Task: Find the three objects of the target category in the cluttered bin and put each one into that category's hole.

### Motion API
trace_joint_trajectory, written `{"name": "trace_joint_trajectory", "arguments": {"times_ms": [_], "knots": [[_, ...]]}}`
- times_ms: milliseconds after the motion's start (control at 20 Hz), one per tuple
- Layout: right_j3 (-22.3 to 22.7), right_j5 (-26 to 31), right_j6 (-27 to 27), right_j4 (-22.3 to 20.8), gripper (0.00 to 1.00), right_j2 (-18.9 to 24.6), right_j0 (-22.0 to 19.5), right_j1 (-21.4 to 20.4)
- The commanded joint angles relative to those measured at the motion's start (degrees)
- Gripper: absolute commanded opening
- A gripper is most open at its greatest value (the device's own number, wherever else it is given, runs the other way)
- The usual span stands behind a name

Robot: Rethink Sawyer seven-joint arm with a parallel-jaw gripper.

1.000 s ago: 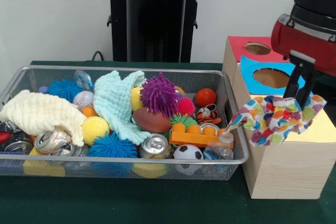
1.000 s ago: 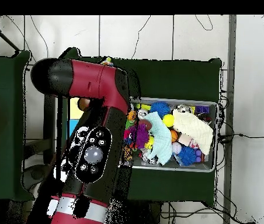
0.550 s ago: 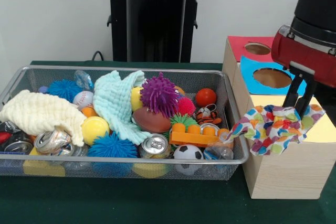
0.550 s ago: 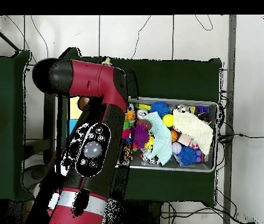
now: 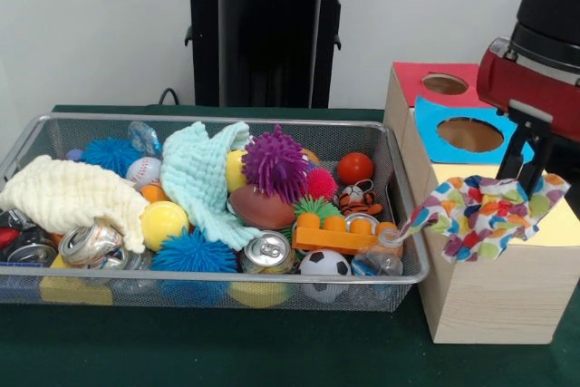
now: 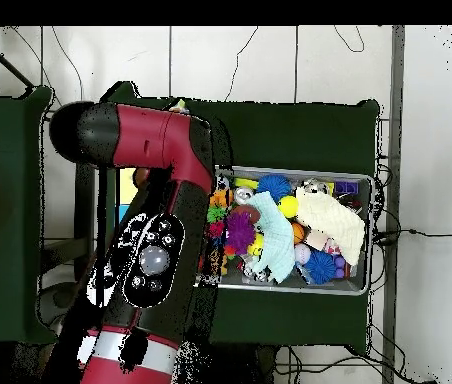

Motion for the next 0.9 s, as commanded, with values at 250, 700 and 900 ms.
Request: {"name": "trace_joint_trajectory", "arguments": {"times_ms": [250,700,900], "knots": [[10.18,-0.74,15.77,1.45,0.0,2.92,1.41,-2.15],[12.58,-5.23,14.6,1.56,0.0,4.12,1.17,-1.39],[13.84,-7.53,13.93,1.61,0.0,4.64,0.88,-0.91]]}}
